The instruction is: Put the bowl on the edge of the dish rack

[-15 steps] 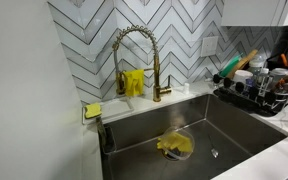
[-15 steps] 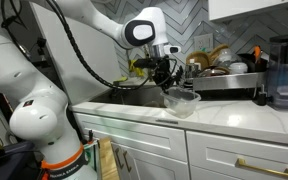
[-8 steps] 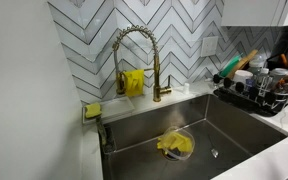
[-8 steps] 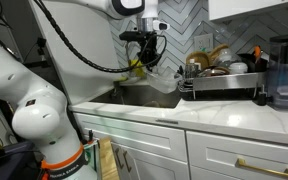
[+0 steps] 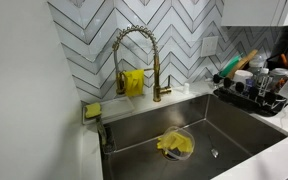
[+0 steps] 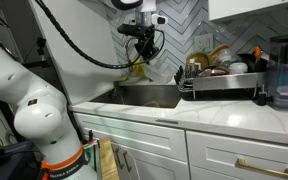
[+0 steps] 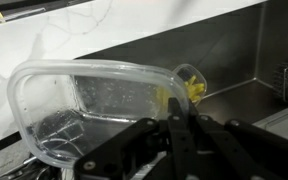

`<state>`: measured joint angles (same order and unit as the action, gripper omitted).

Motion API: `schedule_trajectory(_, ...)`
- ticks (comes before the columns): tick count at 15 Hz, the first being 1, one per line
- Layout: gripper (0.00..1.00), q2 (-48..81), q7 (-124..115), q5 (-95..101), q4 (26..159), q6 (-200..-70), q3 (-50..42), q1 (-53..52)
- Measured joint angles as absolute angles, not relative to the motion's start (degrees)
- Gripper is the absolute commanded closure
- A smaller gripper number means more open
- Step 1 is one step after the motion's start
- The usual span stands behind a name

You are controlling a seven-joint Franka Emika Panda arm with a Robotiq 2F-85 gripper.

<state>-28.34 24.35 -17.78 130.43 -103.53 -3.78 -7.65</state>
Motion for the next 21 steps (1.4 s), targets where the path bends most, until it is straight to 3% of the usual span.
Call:
schedule_trajectory(13, 0.98, -28.7, 26.9, -51.2, 134.5, -113.4, -6.3, -7.8)
schedule_trajectory(14, 0.93, -28.7, 28.2, -54.2, 135.4, -114.6, -6.3, -7.7)
schedule_trajectory(21, 0.98, -28.3, 31.0, -59.6, 137.5, -118.6, -5.5, -7.1)
